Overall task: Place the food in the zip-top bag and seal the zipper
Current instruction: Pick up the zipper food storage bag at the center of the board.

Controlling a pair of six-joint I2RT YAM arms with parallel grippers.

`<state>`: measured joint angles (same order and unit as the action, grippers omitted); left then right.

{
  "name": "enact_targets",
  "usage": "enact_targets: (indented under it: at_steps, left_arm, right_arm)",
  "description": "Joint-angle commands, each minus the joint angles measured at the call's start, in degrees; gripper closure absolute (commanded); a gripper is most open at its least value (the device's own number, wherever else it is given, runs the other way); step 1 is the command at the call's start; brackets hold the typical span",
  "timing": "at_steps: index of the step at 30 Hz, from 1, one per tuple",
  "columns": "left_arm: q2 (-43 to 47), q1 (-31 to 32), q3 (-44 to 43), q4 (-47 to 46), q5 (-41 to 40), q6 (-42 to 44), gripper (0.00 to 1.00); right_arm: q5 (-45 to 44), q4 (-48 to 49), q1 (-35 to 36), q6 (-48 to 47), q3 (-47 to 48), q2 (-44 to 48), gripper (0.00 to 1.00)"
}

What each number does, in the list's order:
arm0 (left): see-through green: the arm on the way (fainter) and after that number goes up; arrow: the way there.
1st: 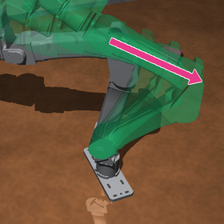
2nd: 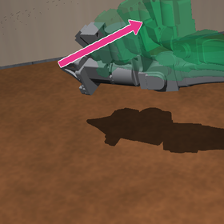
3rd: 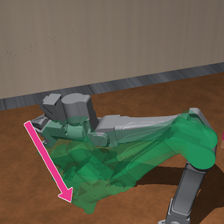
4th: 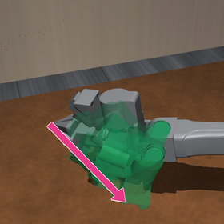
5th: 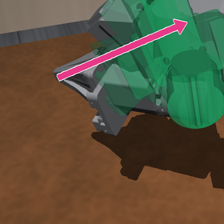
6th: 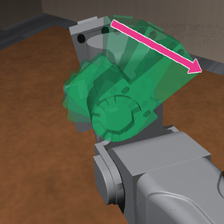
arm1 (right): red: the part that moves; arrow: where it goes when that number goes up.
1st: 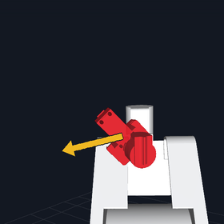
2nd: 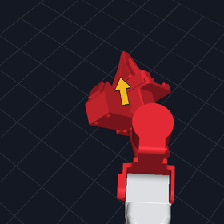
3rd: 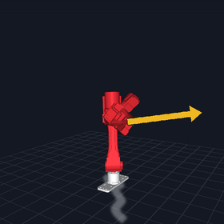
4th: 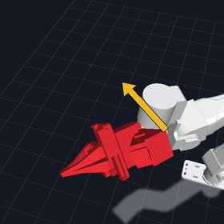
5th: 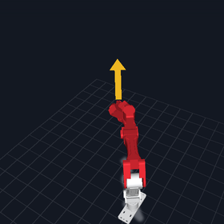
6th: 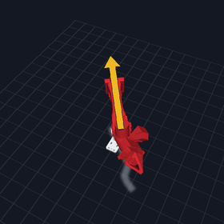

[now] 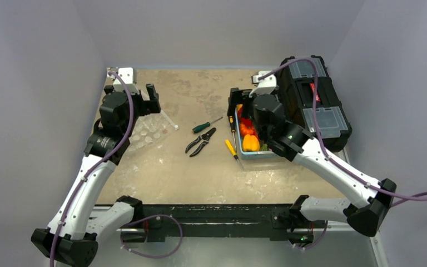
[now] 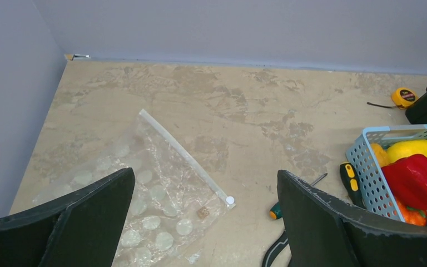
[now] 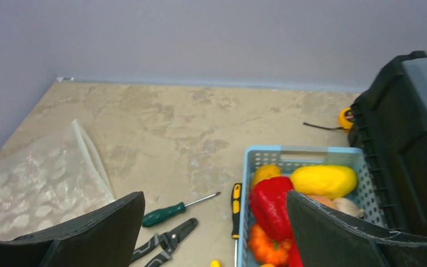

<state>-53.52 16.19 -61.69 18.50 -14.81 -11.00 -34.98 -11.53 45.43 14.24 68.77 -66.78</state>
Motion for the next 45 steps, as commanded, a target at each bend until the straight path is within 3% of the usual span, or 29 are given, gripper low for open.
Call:
enact_targets:
  at_steps: [1,7,15,22,28,39,45]
  left_arm:
    - [-1.61,-0.28,-2.16,-2.06,0.31,-1.74,0.0]
    - [-6.07,-0.36,-3.26,-1.08,-4.52,-4.64,0.0]
    - [-21.15,-1.24,-10.12,5.97,-8.22,-8.14,0.05]
    - [-38.47,-0.77,-21.78,13.91,-14.9,-12.03,0.07]
    - [-56.01,1.21,-37.74,28.59,-22.14,-16.57,0.07]
    - [-66.13,0.95,-39.68,30.18,-22.57,-15.35,0.2]
    - [-70.09,-0.22,-45.15,32.19,-20.88,-13.82,0.14]
  right_arm:
    - [0.53,1.24,3.04,3.99,3.0,-4.06,0.01]
    - [3.51,-0.7,3.35,8.77,4.39,-9.04,0.01]
    - [6.15,-2.25,3.35,11.87,4.0,-11.21,0.01]
    - [6.54,-1.31,3.35,11.57,2.05,-10.53,0.01]
    - [3.71,-2.11,3.35,10.79,1.14,-8.69,0.01]
    - [3.99,-0.52,3.39,9.49,-1.66,-7.53,0.01]
    - [3.63,-0.79,3.35,10.11,-1.81,-8.11,0.01]
